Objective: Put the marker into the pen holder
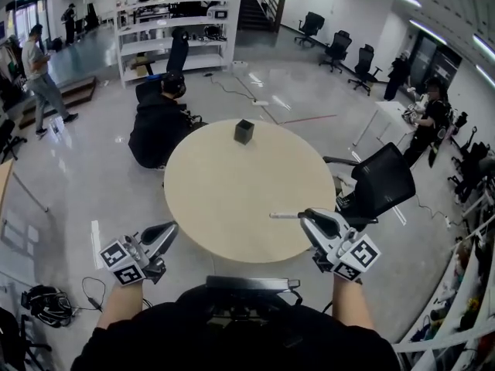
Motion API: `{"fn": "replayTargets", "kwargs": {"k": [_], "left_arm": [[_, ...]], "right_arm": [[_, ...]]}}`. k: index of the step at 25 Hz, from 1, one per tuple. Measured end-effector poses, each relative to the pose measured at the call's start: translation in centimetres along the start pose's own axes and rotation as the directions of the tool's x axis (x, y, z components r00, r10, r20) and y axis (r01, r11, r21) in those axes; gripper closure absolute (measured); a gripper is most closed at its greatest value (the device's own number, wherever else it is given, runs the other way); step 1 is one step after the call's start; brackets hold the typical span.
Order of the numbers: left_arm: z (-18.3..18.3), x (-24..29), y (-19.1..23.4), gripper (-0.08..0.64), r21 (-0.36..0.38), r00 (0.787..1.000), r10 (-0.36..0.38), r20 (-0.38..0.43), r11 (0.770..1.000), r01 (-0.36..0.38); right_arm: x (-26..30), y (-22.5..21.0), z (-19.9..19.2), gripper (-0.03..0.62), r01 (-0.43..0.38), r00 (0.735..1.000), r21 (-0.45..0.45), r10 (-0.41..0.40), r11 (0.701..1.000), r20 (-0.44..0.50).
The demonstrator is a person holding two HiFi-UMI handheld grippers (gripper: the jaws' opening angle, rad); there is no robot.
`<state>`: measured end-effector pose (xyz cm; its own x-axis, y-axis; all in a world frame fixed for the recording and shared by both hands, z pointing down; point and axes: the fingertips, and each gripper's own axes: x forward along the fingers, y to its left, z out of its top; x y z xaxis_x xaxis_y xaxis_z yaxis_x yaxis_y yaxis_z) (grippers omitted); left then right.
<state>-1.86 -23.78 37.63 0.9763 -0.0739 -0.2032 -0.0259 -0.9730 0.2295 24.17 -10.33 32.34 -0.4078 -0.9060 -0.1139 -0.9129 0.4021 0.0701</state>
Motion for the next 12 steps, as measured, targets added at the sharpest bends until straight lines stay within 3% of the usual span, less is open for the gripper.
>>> {"fn": "replayTargets", "kwargs": {"k": [6,12], "left_arm": [[-0.1,2.1,4.8,0.565,-0.028,1.000,-0.001,-0.013,1.000,0.000],[-1.5,7.6,9.1,0.565,-0.043,0.999,0.037,-0.025,0.998,-0.038]], "right_arm": [[3.9,-3.2,-1.6,0.515,-0.004,1.000,0.018,0.004,1.000,-0.027],[6.0,-10.8,-4.0,0.515,-0.037,0.999,0.033,0.037,0.999,-0.007]]}}
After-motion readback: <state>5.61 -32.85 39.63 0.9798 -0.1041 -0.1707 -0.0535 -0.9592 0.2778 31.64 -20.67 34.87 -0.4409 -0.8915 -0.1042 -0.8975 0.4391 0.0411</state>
